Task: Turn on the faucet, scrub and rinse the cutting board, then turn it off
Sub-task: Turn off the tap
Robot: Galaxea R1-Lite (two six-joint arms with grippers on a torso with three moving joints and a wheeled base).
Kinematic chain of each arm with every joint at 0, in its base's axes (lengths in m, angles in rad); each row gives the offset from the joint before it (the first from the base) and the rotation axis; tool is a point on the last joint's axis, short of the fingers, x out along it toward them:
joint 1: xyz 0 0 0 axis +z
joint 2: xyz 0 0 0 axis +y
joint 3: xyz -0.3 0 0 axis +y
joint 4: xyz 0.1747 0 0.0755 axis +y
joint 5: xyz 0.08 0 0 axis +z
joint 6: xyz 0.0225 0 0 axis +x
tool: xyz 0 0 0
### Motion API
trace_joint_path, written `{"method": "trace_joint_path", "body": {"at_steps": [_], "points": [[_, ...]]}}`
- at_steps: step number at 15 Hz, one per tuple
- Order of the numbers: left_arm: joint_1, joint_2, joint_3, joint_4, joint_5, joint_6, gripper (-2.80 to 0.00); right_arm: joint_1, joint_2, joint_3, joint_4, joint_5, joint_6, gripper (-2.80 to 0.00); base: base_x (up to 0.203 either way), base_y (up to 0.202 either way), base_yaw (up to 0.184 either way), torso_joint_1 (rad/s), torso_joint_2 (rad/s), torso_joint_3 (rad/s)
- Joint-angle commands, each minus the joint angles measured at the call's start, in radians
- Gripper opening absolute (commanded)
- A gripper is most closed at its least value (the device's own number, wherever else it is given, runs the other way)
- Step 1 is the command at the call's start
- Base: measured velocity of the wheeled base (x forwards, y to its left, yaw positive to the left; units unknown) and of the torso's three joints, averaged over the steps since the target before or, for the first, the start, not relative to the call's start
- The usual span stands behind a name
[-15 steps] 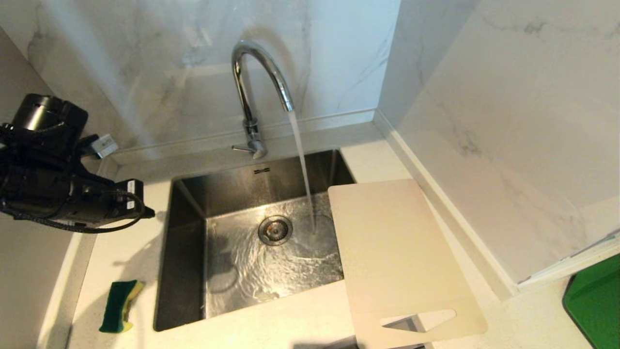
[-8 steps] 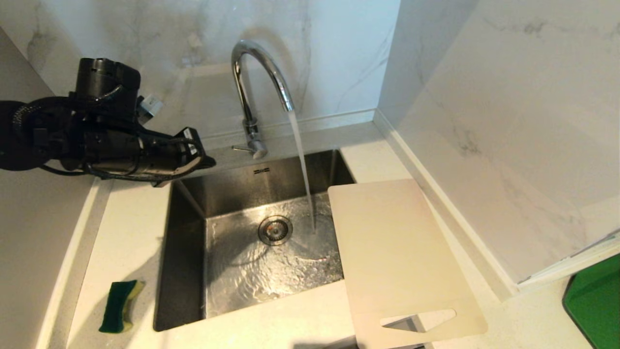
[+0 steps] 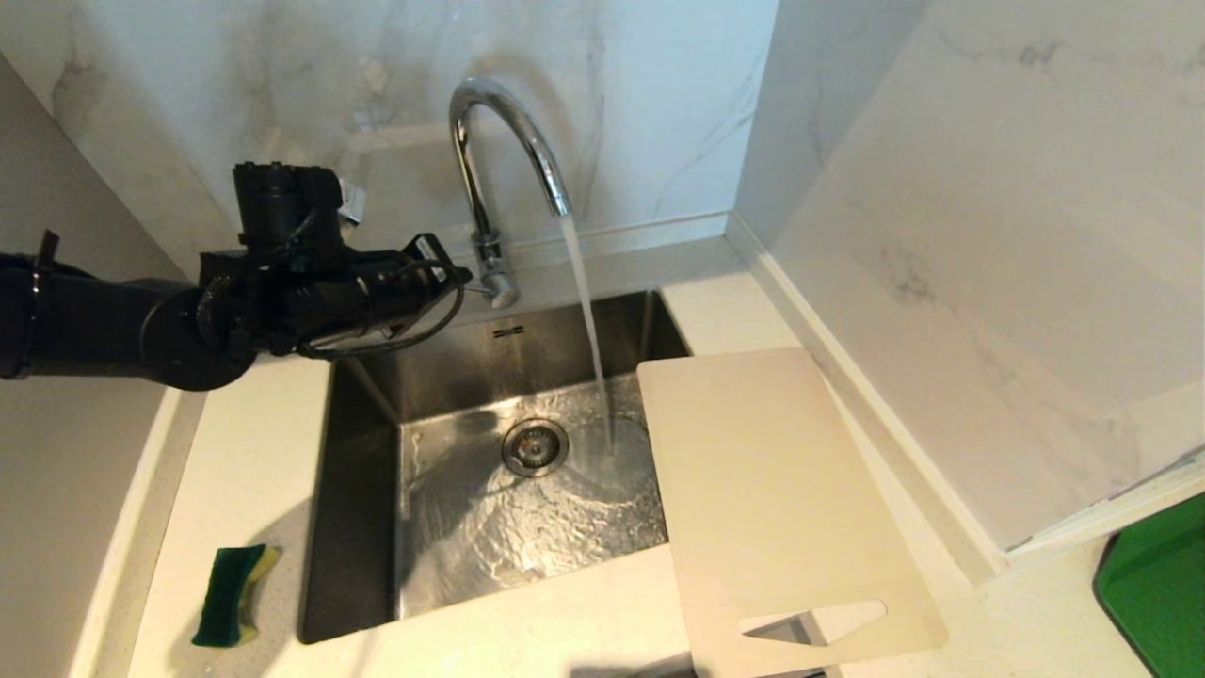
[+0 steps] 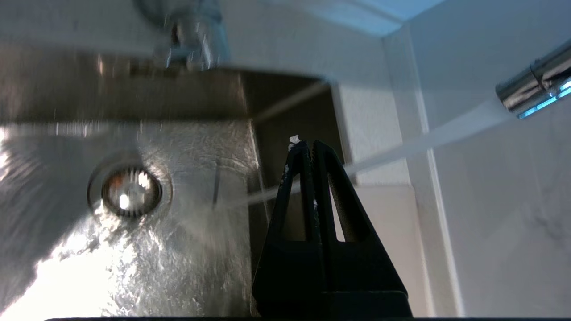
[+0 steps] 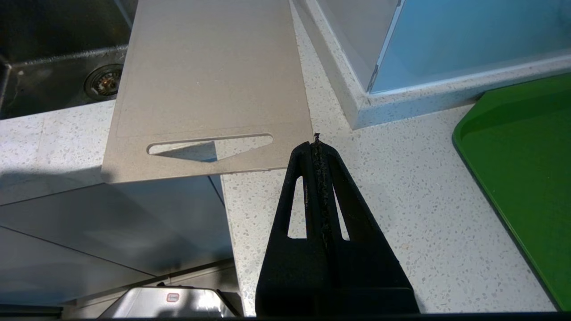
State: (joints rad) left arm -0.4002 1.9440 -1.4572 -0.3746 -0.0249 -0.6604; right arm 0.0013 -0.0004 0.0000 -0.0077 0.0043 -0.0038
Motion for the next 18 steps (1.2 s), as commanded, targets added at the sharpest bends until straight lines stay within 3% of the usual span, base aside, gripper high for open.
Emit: {"method": "trace_joint_path", "body": {"at_steps": [1,3,6,9,11,18], "points": [[0.001,0.067,0.045,-0.181,0.001,0.044,-2.80,0.000,0.000,0.002,0.000,0.000,-0.001,-2.80,0.000,0.000,0.000,0.000,0.00,0.000],[0.003,0.112,0.086,-0.320,0.002,0.081,-2.80,0.000,0.000,0.002,0.000,0.000,-0.001,-2.80,0.000,0.000,0.000,0.000,0.00,0.000],[0.003,0.175,0.125,-0.426,0.003,0.143,-2.80,0.000,0.000,0.002,0.000,0.000,-0.001,-2.80,0.000,0.000,0.000,0.000,0.00,0.000],[-0.001,0.271,0.126,-0.664,0.033,0.168,-2.80,0.000,0.000,0.002,0.000,0.000,-0.001,-2.80,0.000,0.000,0.000,0.000,0.00,0.000],[-0.003,0.292,0.129,-0.685,0.052,0.213,-2.80,0.000,0.000,0.002,0.000,0.000,-0.001,-2.80,0.000,0.000,0.000,0.000,0.00,0.000],[0.007,0.376,0.021,-0.688,0.060,0.222,-2.80,0.000,0.000,0.002,0.000,0.000,-0.001,-2.80,0.000,0.000,0.000,0.000,0.00,0.000]]}}
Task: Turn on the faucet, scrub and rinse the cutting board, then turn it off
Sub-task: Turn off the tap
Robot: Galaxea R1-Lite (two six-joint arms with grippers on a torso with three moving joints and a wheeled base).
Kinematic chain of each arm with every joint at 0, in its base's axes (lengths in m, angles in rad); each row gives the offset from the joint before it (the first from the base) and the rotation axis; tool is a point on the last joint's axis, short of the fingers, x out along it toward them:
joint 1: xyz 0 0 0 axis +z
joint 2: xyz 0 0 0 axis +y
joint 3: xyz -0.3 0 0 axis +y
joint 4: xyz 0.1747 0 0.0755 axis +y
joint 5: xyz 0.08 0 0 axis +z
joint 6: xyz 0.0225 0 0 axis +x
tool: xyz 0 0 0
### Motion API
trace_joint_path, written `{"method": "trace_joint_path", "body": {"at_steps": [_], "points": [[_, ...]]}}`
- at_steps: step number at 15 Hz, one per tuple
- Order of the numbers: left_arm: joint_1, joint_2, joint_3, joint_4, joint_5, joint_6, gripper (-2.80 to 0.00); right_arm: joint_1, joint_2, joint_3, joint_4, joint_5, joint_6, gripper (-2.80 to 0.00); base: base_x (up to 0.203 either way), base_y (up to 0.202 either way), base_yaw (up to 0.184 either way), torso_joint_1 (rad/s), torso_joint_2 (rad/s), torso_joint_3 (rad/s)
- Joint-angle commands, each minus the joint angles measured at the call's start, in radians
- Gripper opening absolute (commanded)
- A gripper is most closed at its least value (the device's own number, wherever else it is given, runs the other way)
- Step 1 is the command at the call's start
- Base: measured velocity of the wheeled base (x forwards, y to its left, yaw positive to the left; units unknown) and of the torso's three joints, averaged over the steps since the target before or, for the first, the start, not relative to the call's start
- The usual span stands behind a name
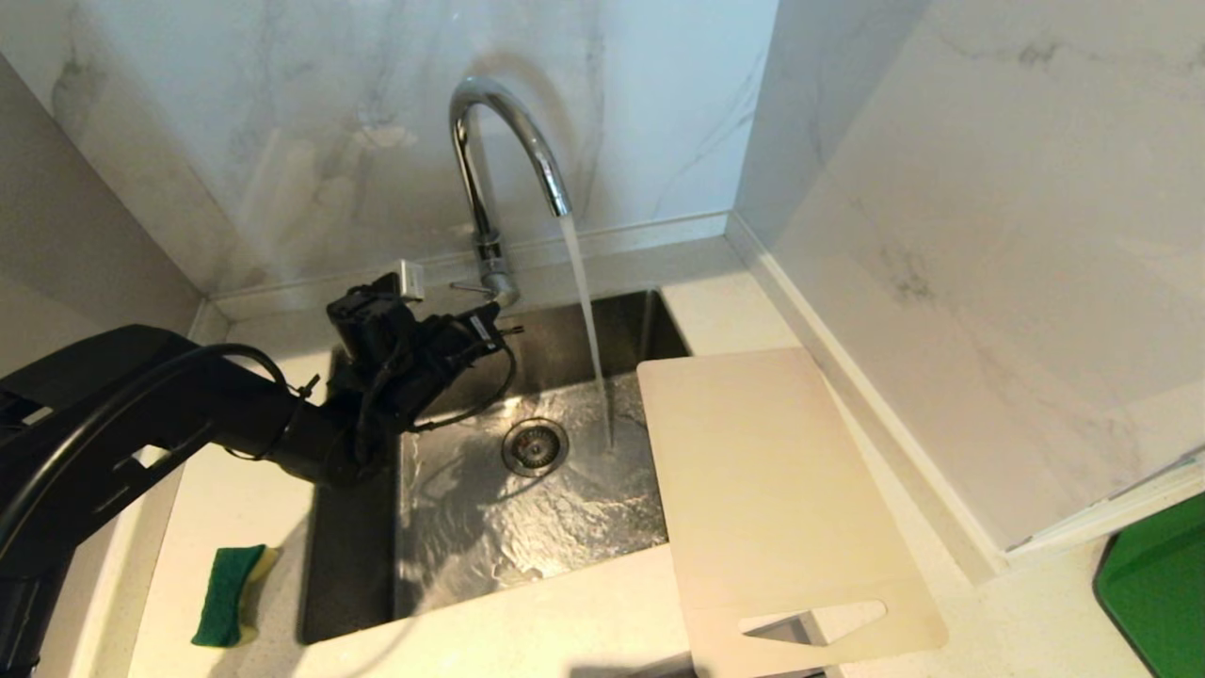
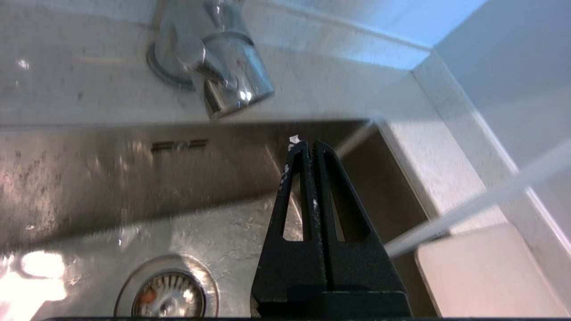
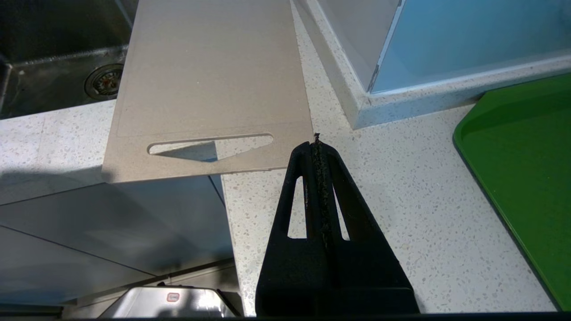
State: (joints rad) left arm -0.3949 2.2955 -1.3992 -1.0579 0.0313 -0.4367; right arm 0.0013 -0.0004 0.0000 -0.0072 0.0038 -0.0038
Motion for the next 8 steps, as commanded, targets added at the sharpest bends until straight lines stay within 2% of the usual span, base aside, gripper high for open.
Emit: {"method": "trace_joint_path", "body": {"at_steps": [1,3,8], "points": [[0.002,0.037,-0.074,0.001,0.016,0.000,-2.80,0.000,0.000,0.002,0.000,0.001,-0.001,-2.80,0.000,0.000,0.000,0.000,0.00,0.000],[0.003,0.073,-0.143,0.025,0.037,0.021,-2.80,0.000,0.000,0.002,0.000,0.001,-0.001,-2.80,0.000,0.000,0.000,0.000,0.00,0.000],[0.042,0.108,-0.202,0.037,0.037,0.030,-2.80,0.000,0.000,0.002,0.000,0.001,-0.001,-2.80,0.000,0.000,0.000,0.000,0.00,0.000]]}}
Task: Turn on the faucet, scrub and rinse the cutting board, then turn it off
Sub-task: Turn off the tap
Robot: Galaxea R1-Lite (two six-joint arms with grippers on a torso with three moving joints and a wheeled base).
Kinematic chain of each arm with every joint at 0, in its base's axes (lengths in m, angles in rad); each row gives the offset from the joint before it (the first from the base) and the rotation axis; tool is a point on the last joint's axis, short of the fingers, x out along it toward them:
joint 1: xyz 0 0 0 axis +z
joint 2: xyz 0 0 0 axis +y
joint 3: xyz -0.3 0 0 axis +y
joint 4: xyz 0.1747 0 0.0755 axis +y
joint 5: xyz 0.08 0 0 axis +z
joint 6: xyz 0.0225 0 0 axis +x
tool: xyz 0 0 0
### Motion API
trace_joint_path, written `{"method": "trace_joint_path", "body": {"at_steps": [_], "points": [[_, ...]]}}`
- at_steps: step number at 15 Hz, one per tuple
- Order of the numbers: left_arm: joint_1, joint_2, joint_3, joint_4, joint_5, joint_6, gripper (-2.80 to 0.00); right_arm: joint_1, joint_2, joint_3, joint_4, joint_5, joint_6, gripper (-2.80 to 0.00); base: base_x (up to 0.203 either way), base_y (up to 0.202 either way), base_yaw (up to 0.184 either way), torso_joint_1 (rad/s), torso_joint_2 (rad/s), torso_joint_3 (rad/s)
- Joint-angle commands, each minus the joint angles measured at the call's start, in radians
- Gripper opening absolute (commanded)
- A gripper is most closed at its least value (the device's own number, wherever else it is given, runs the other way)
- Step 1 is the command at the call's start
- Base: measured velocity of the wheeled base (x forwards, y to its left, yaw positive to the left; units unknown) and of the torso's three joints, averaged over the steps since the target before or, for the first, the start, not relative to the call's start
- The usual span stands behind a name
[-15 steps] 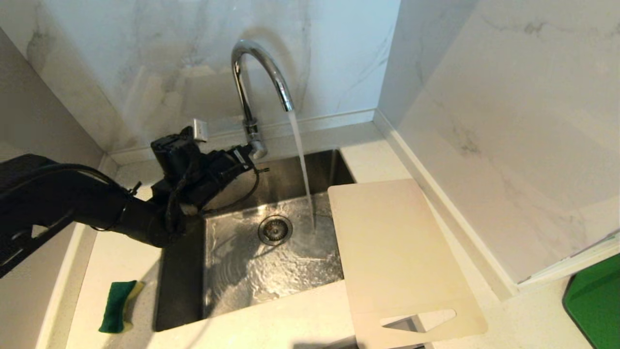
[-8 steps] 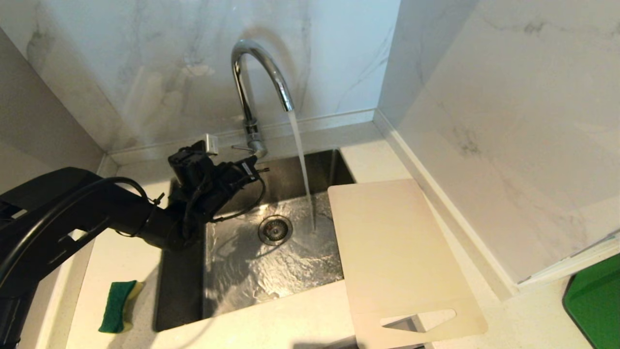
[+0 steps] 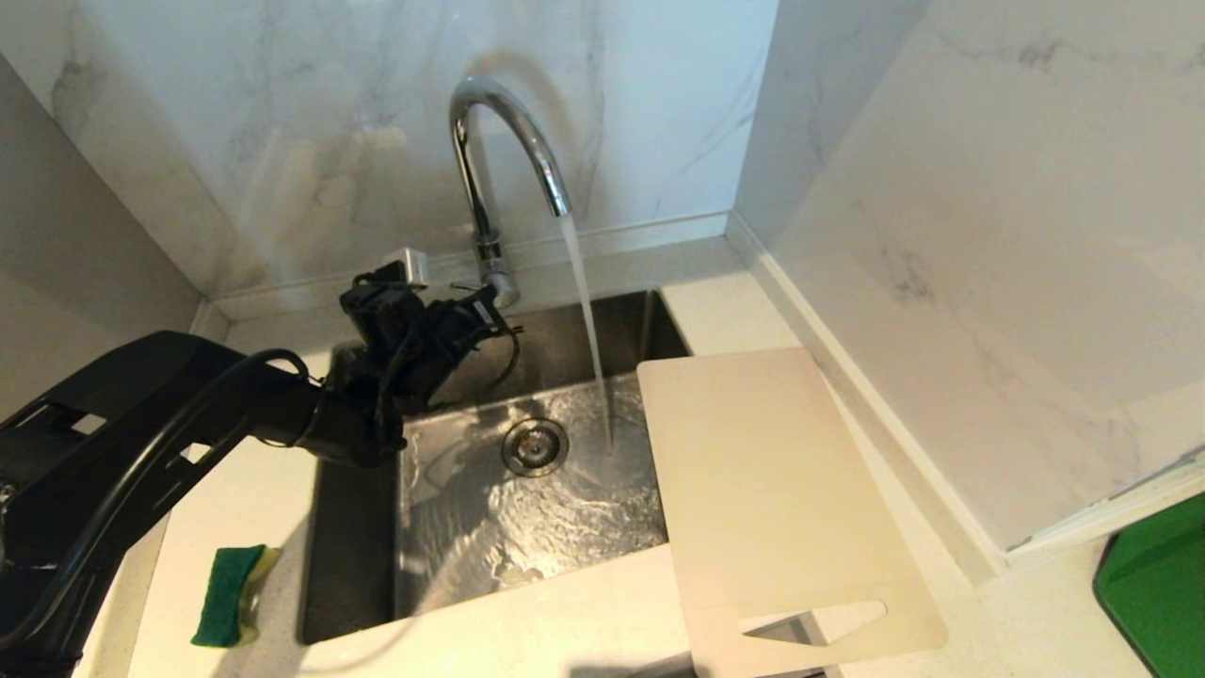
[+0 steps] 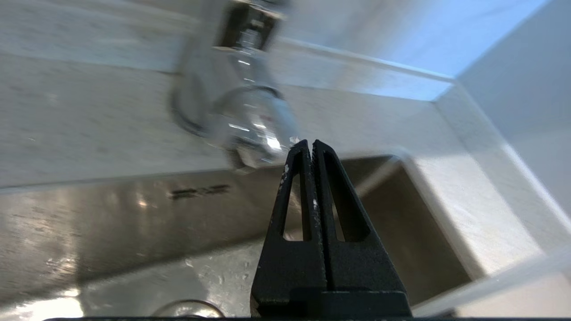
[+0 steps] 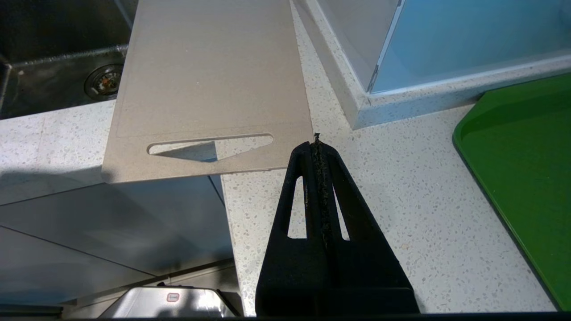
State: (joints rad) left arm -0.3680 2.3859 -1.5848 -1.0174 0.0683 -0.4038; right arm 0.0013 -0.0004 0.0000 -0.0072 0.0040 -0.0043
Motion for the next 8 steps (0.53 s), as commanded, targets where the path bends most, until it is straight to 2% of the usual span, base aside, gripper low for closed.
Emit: {"method": "trace_joint_path", "body": {"at_steps": [1,6,8], "points": [[0.026,0.020,-0.033,0.005,-0.001,-0.004,-2.80,0.000,0.000,0.002,0.000,0.001,0.000,-2.80,0.000,0.000,0.000,0.000,0.00,0.000],[0.053,0.055,-0.127,0.043,0.003,-0.005,-2.80,0.000,0.000,0.002,0.000,0.001,0.000,-2.80,0.000,0.000,0.000,0.000,0.00,0.000],[0.055,0.062,-0.130,0.043,0.002,-0.001,-2.80,0.000,0.000,0.002,0.000,0.001,0.000,-2.80,0.000,0.000,0.000,0.000,0.00,0.000]]}}
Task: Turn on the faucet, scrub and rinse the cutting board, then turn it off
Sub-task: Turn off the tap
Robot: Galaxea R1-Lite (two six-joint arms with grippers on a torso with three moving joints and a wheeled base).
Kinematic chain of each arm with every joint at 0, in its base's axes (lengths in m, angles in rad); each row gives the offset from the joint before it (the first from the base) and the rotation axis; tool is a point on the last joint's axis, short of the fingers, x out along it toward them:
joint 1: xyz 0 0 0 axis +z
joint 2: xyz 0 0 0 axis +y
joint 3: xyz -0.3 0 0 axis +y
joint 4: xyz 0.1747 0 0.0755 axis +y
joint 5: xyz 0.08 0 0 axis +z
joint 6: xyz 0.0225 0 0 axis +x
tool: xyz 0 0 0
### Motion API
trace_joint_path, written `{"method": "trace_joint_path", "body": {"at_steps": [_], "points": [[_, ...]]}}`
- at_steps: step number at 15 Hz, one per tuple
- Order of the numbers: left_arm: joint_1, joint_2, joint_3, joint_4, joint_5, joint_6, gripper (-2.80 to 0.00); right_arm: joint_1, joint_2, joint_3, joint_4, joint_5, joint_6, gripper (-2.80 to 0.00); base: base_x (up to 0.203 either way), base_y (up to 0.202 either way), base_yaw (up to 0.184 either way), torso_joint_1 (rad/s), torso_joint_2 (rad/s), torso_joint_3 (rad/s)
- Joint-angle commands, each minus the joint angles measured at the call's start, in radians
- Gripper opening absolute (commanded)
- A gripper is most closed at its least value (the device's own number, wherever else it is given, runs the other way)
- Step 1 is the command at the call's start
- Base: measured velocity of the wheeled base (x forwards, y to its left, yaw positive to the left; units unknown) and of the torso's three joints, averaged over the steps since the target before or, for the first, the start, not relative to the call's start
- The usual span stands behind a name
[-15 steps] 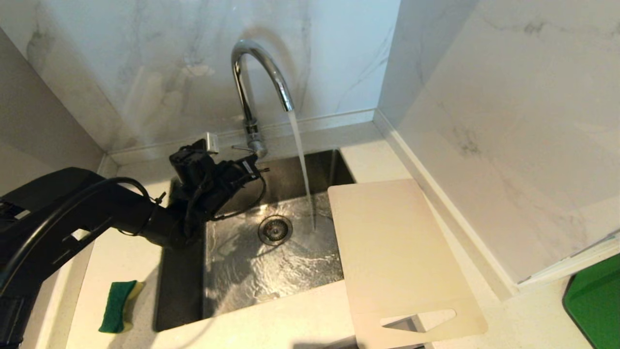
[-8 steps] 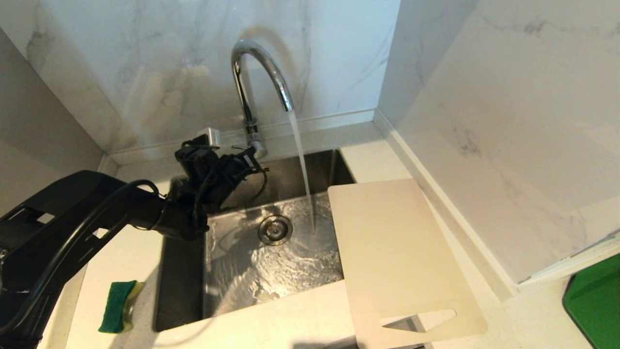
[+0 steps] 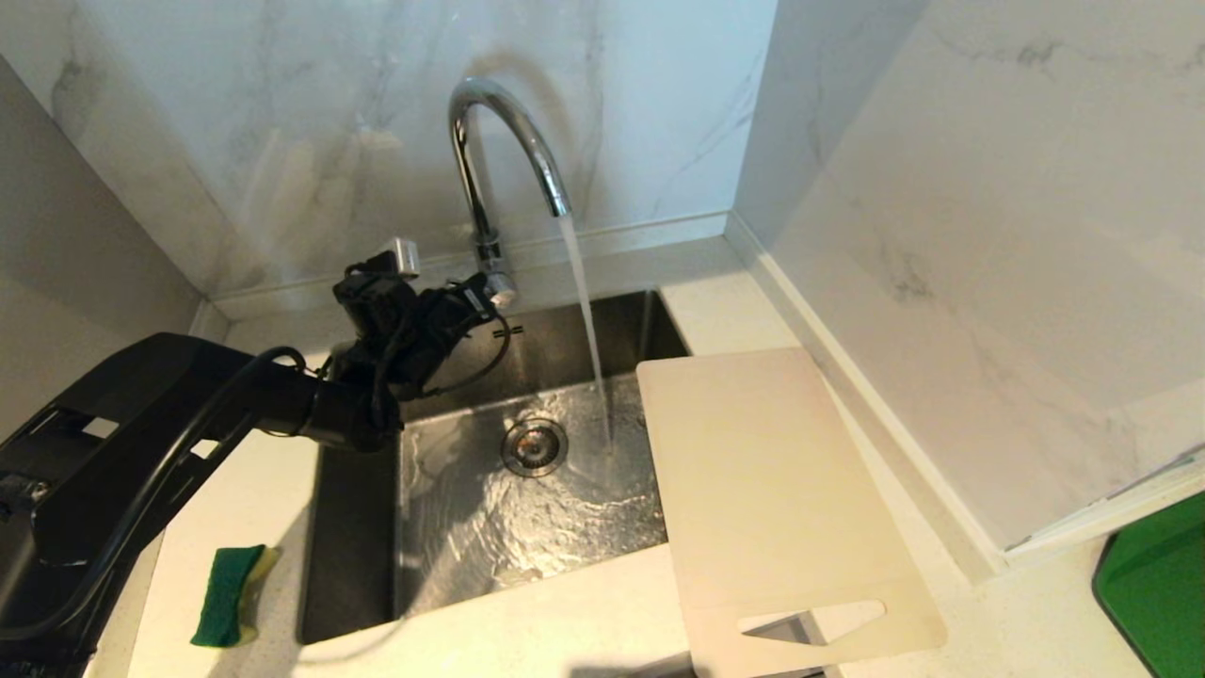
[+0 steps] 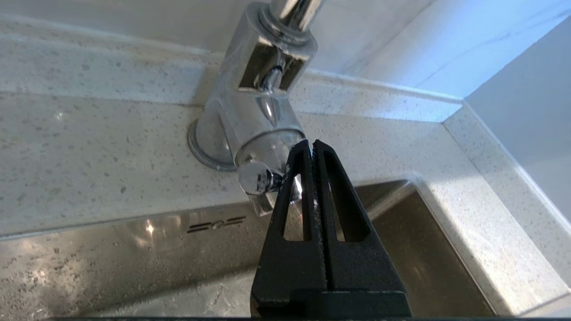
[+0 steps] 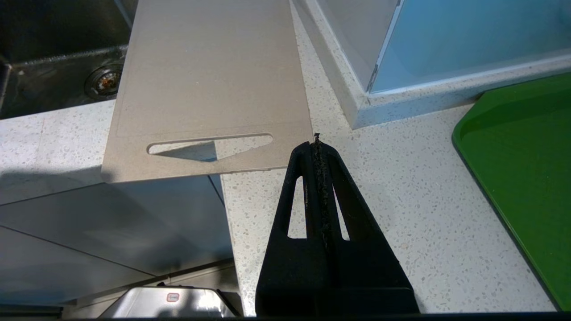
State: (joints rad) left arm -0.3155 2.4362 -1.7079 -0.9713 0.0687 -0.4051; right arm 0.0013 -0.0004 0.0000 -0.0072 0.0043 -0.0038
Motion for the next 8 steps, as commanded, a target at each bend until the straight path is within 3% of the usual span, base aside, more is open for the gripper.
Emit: {"method": "trace_joint_path", "body": {"at_steps": [1,8], "points": [[0.004,0.014,-0.007,-0.003,0.003,0.008,-2.80,0.000,0.000,0.002,0.000,0.000,-0.001,-2.80,0.000,0.000,0.000,0.000,0.00,0.000],[0.053,0.026,-0.050,0.002,0.000,0.012,-2.80,0.000,0.000,0.002,0.000,0.000,-0.001,-2.80,0.000,0.000,0.000,0.000,0.00,0.000]]}}
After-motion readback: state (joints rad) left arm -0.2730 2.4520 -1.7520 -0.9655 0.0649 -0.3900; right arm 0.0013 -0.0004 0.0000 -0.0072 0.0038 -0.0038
